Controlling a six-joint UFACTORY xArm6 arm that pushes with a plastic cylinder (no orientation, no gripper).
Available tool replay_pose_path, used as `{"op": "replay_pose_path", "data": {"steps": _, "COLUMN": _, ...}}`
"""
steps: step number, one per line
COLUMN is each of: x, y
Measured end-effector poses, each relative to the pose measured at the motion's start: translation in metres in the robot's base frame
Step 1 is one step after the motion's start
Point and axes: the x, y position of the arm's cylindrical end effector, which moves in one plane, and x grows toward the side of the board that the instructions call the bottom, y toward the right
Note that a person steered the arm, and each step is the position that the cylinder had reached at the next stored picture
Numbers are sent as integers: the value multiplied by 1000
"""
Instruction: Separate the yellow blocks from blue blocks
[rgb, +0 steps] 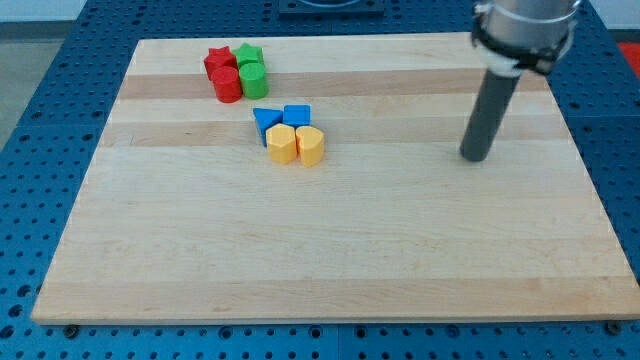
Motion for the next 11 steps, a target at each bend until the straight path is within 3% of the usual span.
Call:
{"op": "replay_pose_path", "data": {"steps": 2, "x": 37, "y": -84}}
{"op": "replay_pose_path", "data": {"steps": 6, "x": 41, "y": -275}}
{"op": "replay_pose_path", "data": {"steps": 7, "x": 20, "y": -311}}
{"op": "replay_pose_path", "data": {"steps": 8, "x": -19, "y": -315}}
{"op": "replay_pose_path", "data": {"steps": 11, "x": -23, "y": -201}}
